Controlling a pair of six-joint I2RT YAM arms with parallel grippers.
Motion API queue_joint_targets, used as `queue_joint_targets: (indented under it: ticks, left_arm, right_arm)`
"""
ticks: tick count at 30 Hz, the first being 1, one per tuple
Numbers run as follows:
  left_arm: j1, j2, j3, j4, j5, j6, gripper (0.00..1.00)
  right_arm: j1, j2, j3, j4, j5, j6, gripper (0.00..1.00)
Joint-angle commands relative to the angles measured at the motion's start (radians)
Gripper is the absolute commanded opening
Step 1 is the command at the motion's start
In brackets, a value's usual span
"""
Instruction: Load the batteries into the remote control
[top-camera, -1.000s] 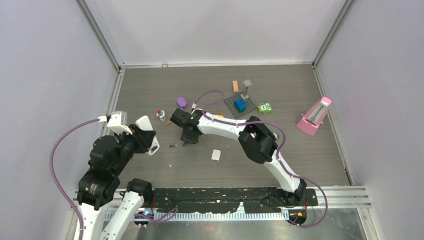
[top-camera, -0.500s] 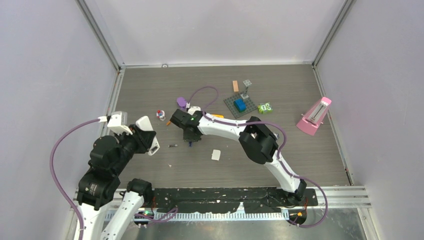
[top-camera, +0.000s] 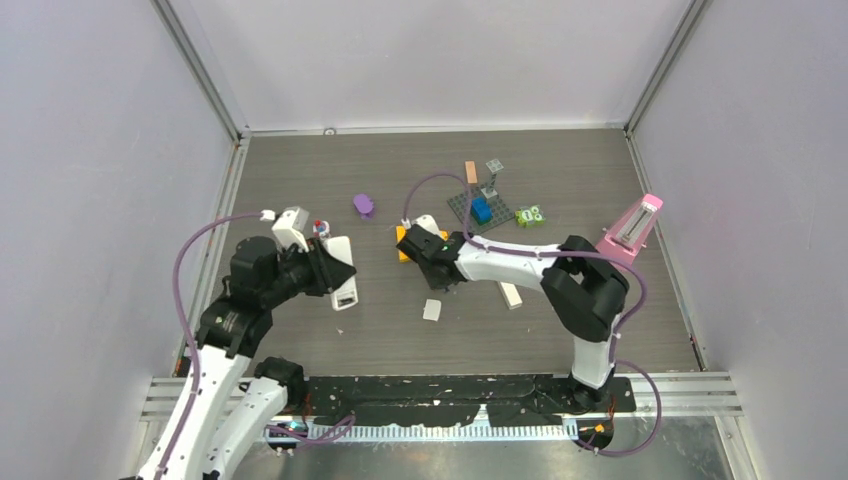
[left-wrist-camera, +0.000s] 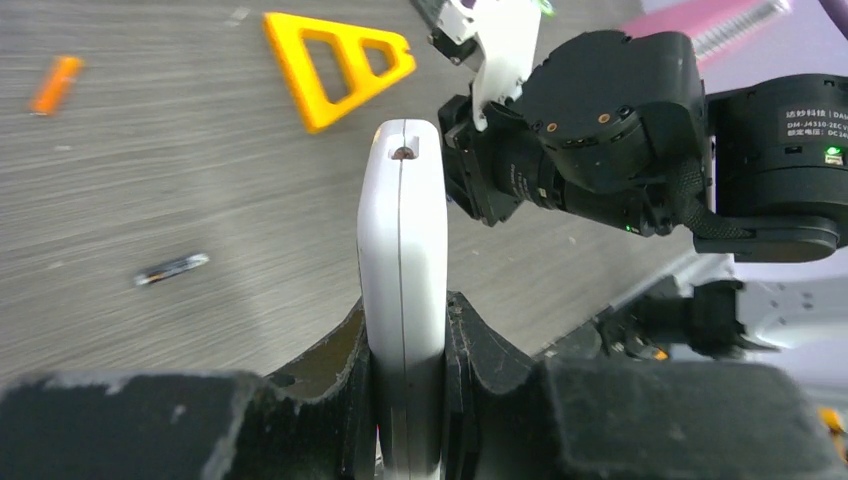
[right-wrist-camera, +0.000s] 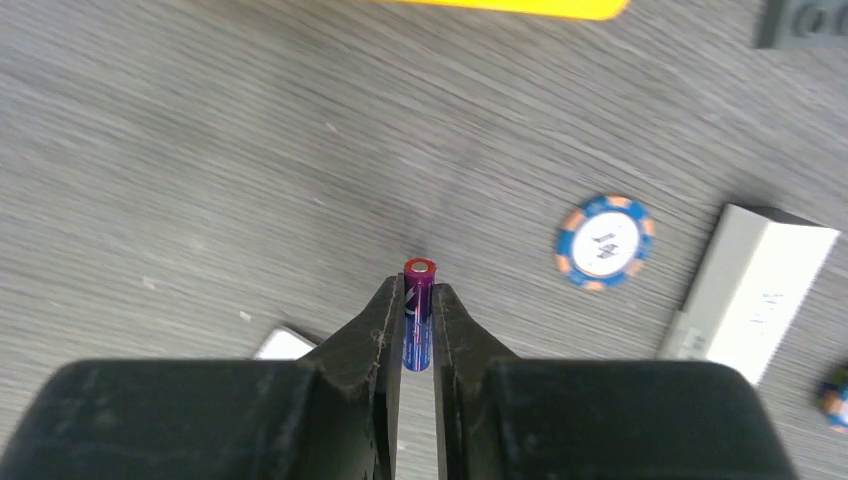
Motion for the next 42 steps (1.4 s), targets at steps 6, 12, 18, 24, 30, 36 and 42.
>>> queue_joint_targets:
  ticks: [6,12,18,24,30,36,42]
  left_arm:
    - [-0.044,0.185,-0.148,0.600,0.422,-0.193,0.00]
    - [-0.103,0.307,-0.195,0.909,0.451,-0.281,0.00]
    - [-0.107,0.362,-0.196,0.968,0.421,-0.288,0.00]
    - [-0.107,0.404,-0.198,1.015,0.409,-0.322,0.00]
    - [-0.106,0.418,-0.198,1.031,0.410,-0.328,0.00]
    - [-0.106,0.422,-0.190,1.021,0.420,-0.319,0.00]
    - [-0.106,0.414,-0.192,1.000,0.413,-0.305,0.00]
  right_arm:
    - [-0.030,-0.216,-0.244,0.093,-0.016,-0.220,0.06]
    - [-0.034,-0.253,-0.363,0.144,-0.107,-0.214,0.09]
    - [-0.035,-0.329,-0.425,0.180,-0.121,-0.183,0.43]
    - [-0.038,-0.399,-0.466,0.161,-0.117,-0.180,0.52]
    - [-0.037,-0.400,-0.495,0.185,-0.177,-0.176,0.41]
    - [-0.042,-0.352,-0.476,0.208,-0.185,-0.180,0.34]
    - [-0.046,-0.349,-0.467,0.197,-0.196,-0.162,0.07]
